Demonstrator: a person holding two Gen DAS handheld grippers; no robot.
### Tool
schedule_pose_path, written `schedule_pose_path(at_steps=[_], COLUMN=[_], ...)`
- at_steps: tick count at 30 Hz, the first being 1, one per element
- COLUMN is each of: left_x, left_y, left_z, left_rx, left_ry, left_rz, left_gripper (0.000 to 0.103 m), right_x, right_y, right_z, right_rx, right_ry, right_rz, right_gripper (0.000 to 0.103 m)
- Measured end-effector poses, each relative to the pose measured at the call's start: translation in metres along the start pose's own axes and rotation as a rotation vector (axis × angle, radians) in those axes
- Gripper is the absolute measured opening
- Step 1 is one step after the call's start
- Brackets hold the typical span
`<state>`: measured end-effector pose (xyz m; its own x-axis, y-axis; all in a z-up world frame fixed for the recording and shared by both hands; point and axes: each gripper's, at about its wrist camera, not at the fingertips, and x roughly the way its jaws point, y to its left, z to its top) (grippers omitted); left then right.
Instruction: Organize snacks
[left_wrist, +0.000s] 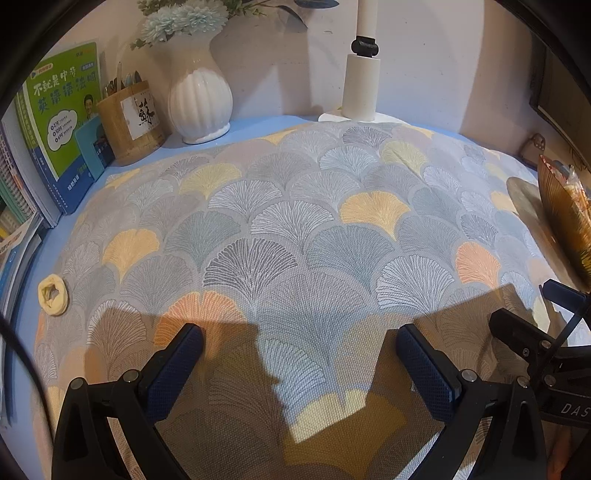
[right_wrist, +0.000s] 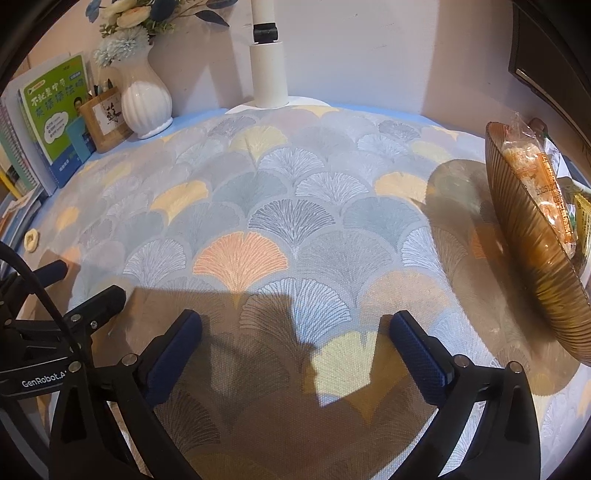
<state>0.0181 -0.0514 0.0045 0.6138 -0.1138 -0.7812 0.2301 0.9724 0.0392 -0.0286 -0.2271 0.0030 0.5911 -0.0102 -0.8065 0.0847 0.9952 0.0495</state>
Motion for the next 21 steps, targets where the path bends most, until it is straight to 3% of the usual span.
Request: schedule_pose_path(at_steps=[21], left_x=[0.0000], left_y=[0.0004], left_z=[-0.0006], left_rx=[0.000], left_ry=[0.000], left_rz=[0.000], left_gripper=[0.103], right_x=[0.0023], right_y=[0.0030], right_z=[0.0003], right_rx=[-0.010], right_ry=[0.008], right_rz=[-0.005], right_gripper=[0.103])
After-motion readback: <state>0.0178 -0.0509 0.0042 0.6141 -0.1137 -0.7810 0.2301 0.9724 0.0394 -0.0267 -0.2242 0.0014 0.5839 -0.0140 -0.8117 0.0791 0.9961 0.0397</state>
